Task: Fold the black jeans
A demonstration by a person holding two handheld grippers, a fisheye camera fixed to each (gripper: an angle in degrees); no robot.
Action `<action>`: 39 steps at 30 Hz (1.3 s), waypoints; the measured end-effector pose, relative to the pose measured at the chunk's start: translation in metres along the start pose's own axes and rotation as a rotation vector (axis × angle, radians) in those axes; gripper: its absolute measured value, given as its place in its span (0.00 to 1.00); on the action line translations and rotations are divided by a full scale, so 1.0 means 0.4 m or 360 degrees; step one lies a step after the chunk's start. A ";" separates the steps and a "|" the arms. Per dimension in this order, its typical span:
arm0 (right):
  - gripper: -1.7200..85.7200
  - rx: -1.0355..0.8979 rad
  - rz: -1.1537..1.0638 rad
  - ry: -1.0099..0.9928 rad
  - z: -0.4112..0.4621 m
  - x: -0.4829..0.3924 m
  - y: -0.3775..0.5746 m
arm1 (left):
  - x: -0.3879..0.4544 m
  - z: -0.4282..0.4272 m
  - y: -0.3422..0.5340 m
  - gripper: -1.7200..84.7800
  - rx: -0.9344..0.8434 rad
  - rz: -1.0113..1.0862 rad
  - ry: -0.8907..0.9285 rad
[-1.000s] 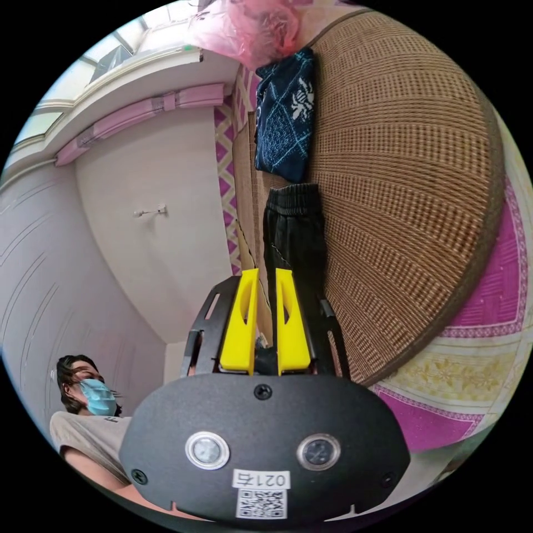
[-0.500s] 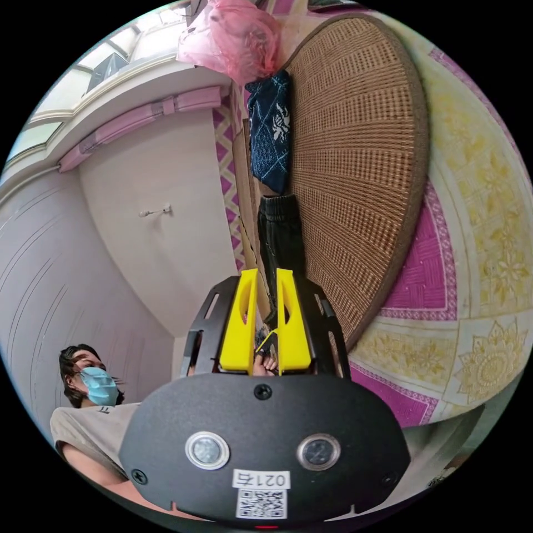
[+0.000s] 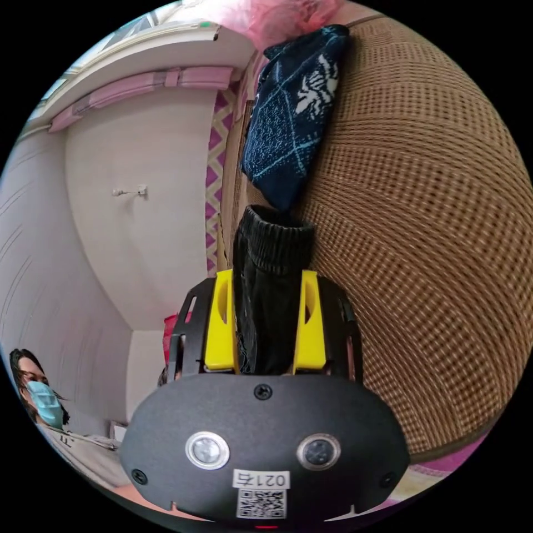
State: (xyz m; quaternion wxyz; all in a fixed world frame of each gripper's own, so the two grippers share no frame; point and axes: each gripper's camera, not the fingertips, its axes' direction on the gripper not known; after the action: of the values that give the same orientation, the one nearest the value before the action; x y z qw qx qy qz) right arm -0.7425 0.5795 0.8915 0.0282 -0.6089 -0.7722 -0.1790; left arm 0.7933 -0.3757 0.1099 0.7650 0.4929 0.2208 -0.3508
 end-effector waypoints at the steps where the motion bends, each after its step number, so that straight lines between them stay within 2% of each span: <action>1: 0.18 0.0010 0.0003 0.0008 0.008 -0.016 0.000 | -0.001 -0.033 0.018 0.07 -0.0005 0.0007 -0.0023; 3: 0.15 0.0031 0.0059 -0.0030 0.036 -0.065 0.000 | -0.011 -0.083 0.049 0.03 -0.0005 -0.0012 -0.0051; 7: 0.11 -0.0004 0.0110 -0.0062 0.061 -0.173 0.003 | -0.062 -0.186 0.117 0.01 -0.0061 -0.0096 -0.0124; 10: 0.09 -0.0047 -0.0136 0.0234 0.067 -0.386 0.025 | -0.110 -0.269 0.168 0.01 -0.0084 -0.0125 -0.0167; 13: 0.09 -0.0131 -0.0658 0.0438 0.106 -0.702 0.108 | -0.167 -0.362 0.225 0.01 -0.0055 -0.0134 -0.0115; 15: 0.09 -0.0205 -0.1105 0.0606 0.175 -0.970 0.245 | -0.209 -0.412 0.262 0.01 -0.0042 -0.0164 -0.0082; 18: 0.09 -0.0302 -0.1625 0.0744 0.309 -1.246 0.489 | -0.277 -0.488 0.325 0.01 -0.0006 -0.0185 -0.0033; 21: 0.09 -0.0409 -0.2096 0.0893 0.481 -1.409 0.754 | -0.342 -0.555 0.392 0.01 0.0024 -0.0209 -0.0006; 26: 0.09 -0.0746 -0.2648 0.1073 0.790 -1.463 1.111 | -0.456 -0.675 0.534 0.01 0.0040 -0.0297 -0.0033; 28: 0.09 -0.0992 -0.2677 0.1168 0.905 -1.427 1.185 | -0.492 -0.714 0.585 0.01 0.0043 -0.0333 -0.0052; 30: 0.09 -0.1287 -0.2531 0.1342 1.013 -1.390 1.219 | -0.522 -0.751 0.630 0.01 0.0033 -0.0353 -0.0067; 33: 0.09 -0.1095 -0.2461 0.1335 1.001 -1.493 1.221 | -0.557 -0.818 0.693 0.01 0.0050 -0.0347 -0.0122; 36: 0.09 -0.0930 -0.2558 0.1336 0.986 -1.580 1.245 | -0.613 -0.853 0.738 0.01 0.0079 -0.0364 -0.0114; 37: 0.10 -0.0974 -0.2557 0.1357 0.997 -1.583 1.250 | -0.641 -0.852 0.746 0.01 0.0078 -0.0379 -0.0107; 39: 0.12 -0.1308 -0.2443 0.1491 1.056 -1.561 1.252 | -0.677 -0.839 0.746 0.01 0.0072 -0.0398 -0.0080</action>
State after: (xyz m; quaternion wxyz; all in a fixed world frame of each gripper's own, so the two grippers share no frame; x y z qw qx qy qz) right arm -0.0324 0.2272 0.4546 -0.0062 0.2270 -0.7462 -0.6258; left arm 0.8434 0.0960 0.3340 0.7093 0.4697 0.2534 -0.4605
